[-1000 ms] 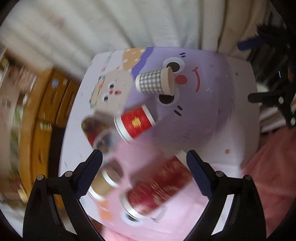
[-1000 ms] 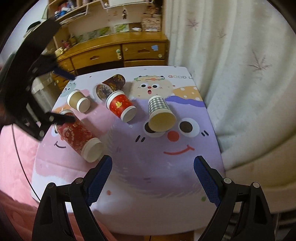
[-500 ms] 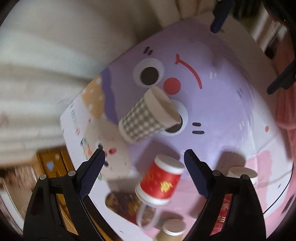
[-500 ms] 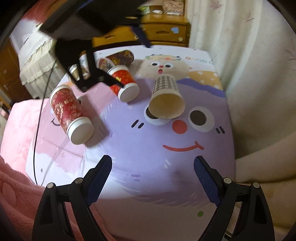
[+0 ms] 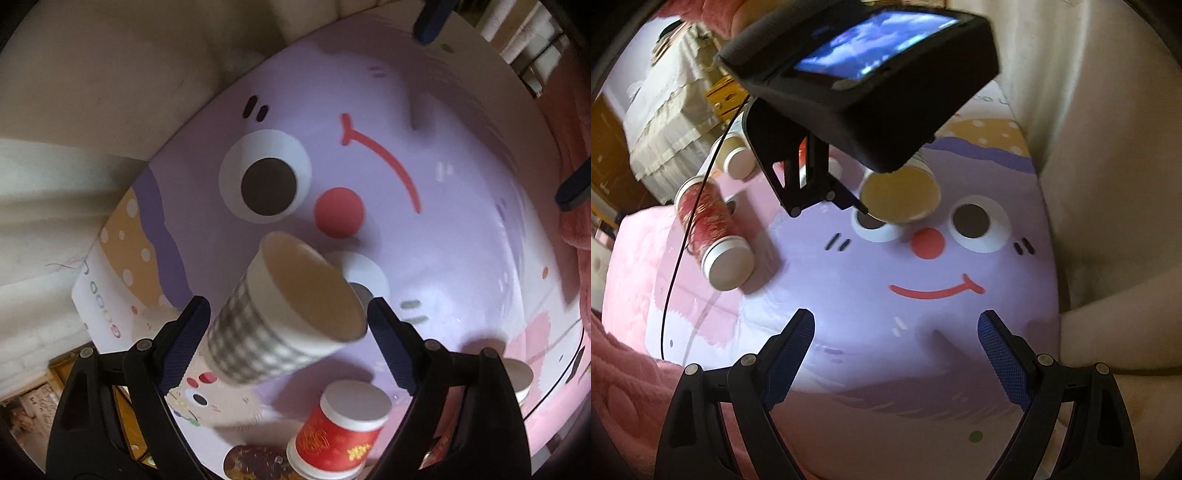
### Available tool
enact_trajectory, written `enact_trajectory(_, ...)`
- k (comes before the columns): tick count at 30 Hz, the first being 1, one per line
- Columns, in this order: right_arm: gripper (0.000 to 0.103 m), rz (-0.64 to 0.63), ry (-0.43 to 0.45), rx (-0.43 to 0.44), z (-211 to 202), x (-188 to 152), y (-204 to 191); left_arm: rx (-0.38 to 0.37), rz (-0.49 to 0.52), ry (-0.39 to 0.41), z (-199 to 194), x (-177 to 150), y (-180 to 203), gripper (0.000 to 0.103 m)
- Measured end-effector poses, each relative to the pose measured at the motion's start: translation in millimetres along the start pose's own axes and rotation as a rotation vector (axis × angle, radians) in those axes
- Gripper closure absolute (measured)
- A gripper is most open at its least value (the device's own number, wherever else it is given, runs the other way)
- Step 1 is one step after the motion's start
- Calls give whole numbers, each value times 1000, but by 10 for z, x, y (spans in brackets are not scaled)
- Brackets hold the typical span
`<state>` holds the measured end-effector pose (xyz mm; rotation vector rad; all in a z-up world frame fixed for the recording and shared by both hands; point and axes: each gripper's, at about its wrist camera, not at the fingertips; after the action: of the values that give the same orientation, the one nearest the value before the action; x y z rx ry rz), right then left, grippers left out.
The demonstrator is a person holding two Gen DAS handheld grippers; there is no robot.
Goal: Flip cup upright
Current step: 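Lift the grey-checked cup with the left gripper and rotate it mouth-up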
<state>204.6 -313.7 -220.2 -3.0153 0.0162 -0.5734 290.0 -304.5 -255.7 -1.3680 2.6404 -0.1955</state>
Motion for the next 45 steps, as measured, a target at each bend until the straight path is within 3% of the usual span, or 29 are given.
enact_trajectory(3, 12, 32, -4, -23, 12, 6, 109, -16, -35, 17, 85, 38, -89, 19)
enact_trajectory(4, 12, 47, -2, -25, 9, 5, 158, -26, -49, 20, 118, 54, -119, 26)
enact_trajectory(9, 12, 108, -5, -18, 32, 9, 302, -57, -94, 47, 146, 46, -199, 27)
enact_trajectory(16, 12, 88, 1, -34, -55, 46, 299, -41, -220, 72, 90, -53, -259, 30)
enact_trajectory(19, 12, 70, 12, -32, -102, 76, 240, -32, -326, 81, -4, -142, -377, 30)
enact_trajectory(23, 12, 51, 30, -44, -175, 133, 150, -39, -541, 122, -176, -285, -543, 31)
enact_trajectory(28, 12, 68, 85, -40, -381, 213, 45, -40, -791, 217, -563, -595, -787, 31)
enact_trajectory(30, 12, 60, 110, -53, -479, 234, -19, -6, -887, 272, -785, -754, -801, 31)
enact_trajectory(37, 12, 21, 214, -171, -945, 177, -294, 5, -1177, 419, -1580, -1195, -323, 31)
enact_trajectory(41, 12, 33, 252, -241, -1203, 51, -503, -56, -1353, 513, -1928, -1556, 195, 31)
enact_trajectory(45, 12, 62, 274, -249, -1445, -162, -756, -138, -1515, 584, -2105, -1888, 814, 31)
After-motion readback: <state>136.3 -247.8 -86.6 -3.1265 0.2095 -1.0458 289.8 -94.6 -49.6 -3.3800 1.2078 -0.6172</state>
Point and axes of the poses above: each gripper's, at about its wrist camera, not at the fingertips, and z roughly the way its jaws point, y to its right, x to its top, and after that the axes turned 1 degree about -y, right-handed
